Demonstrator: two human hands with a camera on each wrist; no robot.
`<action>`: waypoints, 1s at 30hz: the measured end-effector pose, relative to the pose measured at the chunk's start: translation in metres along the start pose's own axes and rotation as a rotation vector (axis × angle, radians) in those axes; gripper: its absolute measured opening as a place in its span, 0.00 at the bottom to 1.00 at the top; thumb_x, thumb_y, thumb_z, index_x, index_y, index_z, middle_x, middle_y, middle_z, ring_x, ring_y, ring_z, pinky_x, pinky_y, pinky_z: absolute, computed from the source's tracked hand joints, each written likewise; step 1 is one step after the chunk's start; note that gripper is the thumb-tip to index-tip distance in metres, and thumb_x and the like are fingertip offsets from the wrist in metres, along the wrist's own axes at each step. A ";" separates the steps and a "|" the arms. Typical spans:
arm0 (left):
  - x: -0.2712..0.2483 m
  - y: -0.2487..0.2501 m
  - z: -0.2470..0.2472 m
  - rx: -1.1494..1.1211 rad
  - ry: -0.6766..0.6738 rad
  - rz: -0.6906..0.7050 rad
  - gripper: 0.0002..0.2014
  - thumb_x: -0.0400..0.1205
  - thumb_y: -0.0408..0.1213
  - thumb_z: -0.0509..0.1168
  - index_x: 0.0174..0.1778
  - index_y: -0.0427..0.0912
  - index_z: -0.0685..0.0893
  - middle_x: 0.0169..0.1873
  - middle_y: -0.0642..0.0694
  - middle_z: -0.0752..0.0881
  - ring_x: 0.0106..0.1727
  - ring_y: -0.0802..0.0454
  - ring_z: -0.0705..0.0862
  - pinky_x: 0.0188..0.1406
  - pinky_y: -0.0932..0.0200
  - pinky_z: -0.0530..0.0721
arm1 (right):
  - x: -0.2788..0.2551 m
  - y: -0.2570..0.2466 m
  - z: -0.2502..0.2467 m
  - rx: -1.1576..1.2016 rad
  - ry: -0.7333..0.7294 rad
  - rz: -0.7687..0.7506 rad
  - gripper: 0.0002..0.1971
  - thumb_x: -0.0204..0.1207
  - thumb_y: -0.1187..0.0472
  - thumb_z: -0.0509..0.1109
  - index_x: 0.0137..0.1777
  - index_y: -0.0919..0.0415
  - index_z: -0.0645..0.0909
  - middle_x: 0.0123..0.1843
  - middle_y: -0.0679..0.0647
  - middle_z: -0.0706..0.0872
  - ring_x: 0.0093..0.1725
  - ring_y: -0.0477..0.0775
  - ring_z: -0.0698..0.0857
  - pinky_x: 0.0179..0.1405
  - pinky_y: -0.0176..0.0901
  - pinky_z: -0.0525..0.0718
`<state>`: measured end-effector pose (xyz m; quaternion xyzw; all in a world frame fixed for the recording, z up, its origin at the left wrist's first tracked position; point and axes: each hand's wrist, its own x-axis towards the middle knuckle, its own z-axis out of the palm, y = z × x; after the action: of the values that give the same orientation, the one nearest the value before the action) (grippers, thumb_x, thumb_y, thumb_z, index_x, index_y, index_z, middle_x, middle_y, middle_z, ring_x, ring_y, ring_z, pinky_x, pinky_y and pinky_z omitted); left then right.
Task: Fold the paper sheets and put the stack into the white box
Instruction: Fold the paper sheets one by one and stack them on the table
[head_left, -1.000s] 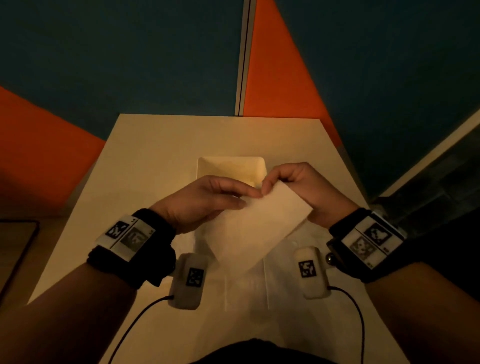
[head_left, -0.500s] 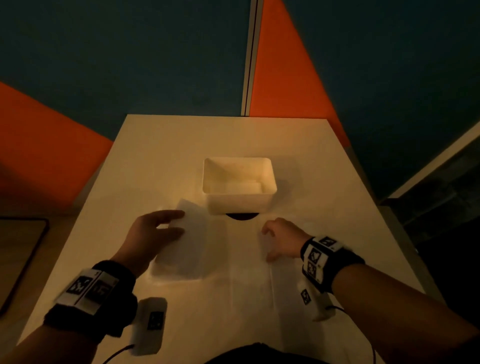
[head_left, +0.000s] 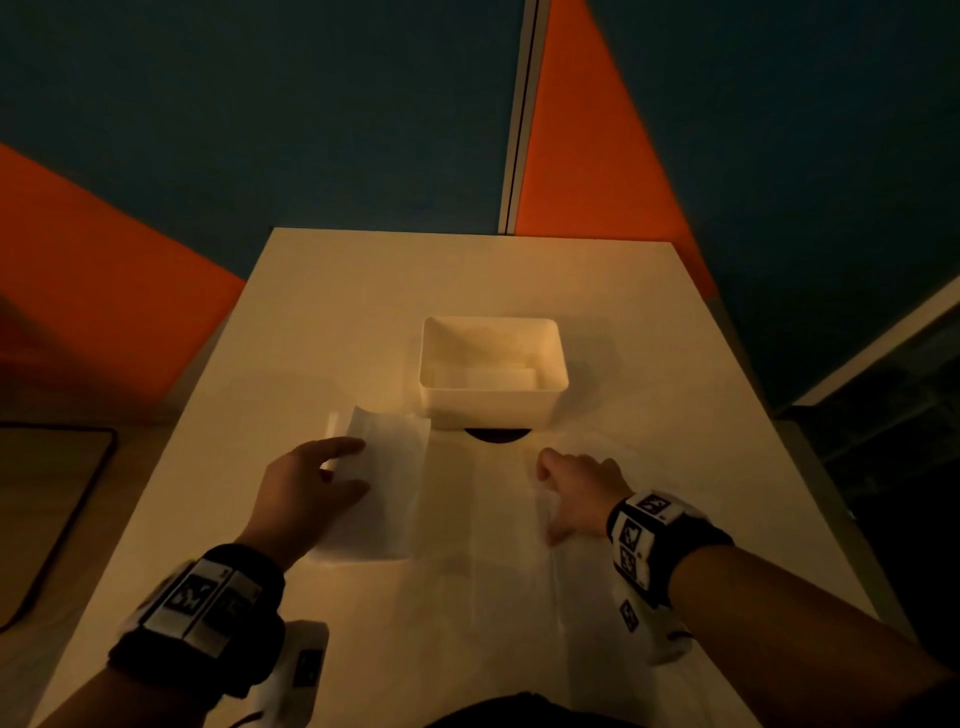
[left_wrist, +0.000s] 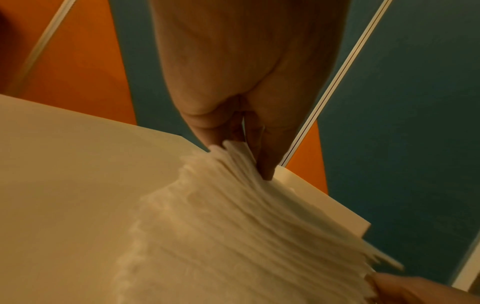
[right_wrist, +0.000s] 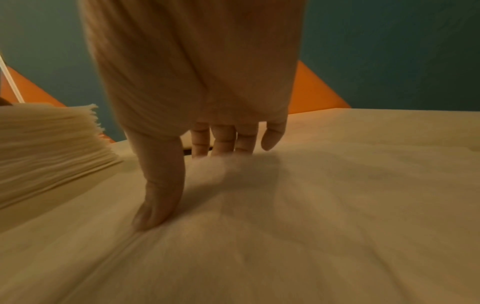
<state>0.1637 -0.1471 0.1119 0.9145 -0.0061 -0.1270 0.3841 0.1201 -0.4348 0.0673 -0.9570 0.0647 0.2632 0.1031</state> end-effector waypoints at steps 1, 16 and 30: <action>0.000 -0.001 0.001 0.003 0.013 0.002 0.20 0.75 0.33 0.72 0.64 0.51 0.83 0.52 0.51 0.76 0.45 0.53 0.78 0.47 0.59 0.73 | -0.001 0.000 0.000 0.005 -0.002 -0.003 0.32 0.58 0.49 0.83 0.57 0.49 0.68 0.60 0.48 0.81 0.60 0.55 0.78 0.59 0.54 0.68; 0.000 -0.016 0.004 0.061 0.090 0.060 0.21 0.73 0.31 0.73 0.63 0.44 0.84 0.61 0.43 0.82 0.45 0.52 0.79 0.45 0.59 0.73 | -0.014 -0.005 -0.006 0.000 -0.054 -0.040 0.09 0.67 0.50 0.76 0.37 0.47 0.77 0.47 0.48 0.80 0.54 0.55 0.80 0.56 0.50 0.74; -0.002 0.038 0.018 -0.077 -0.035 0.185 0.09 0.77 0.48 0.69 0.53 0.55 0.83 0.45 0.57 0.85 0.44 0.55 0.84 0.37 0.61 0.79 | -0.058 0.017 -0.076 0.972 0.233 -0.043 0.07 0.73 0.69 0.72 0.48 0.58 0.85 0.47 0.57 0.89 0.46 0.54 0.87 0.46 0.46 0.84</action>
<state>0.1609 -0.1861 0.1266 0.8923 -0.0921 -0.1070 0.4289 0.1048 -0.4650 0.1580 -0.8224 0.1714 0.0917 0.5347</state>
